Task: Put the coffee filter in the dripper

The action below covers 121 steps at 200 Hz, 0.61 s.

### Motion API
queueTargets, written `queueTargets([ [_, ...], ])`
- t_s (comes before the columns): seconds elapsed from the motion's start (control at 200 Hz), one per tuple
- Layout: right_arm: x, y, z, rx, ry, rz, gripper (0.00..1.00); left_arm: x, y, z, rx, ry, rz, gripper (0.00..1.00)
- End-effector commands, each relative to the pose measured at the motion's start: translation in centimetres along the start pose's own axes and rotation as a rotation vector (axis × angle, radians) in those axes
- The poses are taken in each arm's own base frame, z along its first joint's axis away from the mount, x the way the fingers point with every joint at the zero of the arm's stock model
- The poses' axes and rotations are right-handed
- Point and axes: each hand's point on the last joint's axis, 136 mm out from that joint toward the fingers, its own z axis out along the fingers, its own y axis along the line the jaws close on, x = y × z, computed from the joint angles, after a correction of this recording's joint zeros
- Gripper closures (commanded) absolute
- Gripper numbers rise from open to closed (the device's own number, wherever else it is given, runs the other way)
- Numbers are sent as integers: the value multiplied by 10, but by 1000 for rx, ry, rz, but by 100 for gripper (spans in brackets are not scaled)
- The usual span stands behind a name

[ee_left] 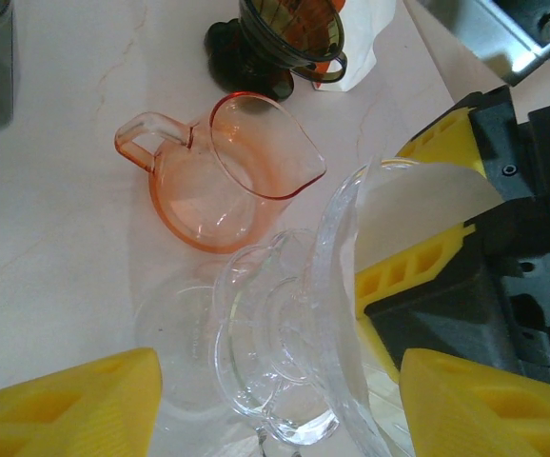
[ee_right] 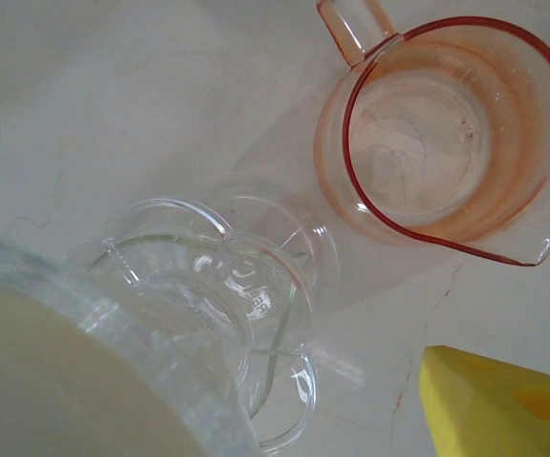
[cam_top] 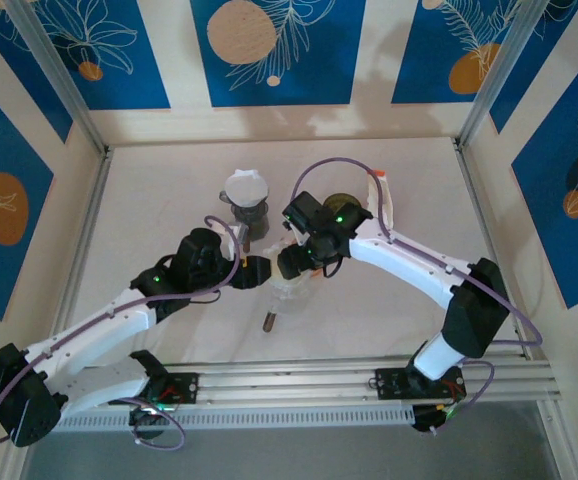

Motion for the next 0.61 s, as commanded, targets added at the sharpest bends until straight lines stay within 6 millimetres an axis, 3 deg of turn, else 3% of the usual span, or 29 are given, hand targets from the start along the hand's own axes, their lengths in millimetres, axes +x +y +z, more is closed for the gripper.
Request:
queueTargets([
  [0.0, 2, -1, 4, 5, 21, -18, 23, -4, -1, -2, 12, -18, 3, 33],
  [0.395, 8, -6, 19, 36, 48, -26, 24, -17, -12, -18, 43, -81, 4, 30],
  [0.6, 11, -4, 23, 53, 54, -43, 24, -13, -6, -10, 30, -59, 0, 27],
])
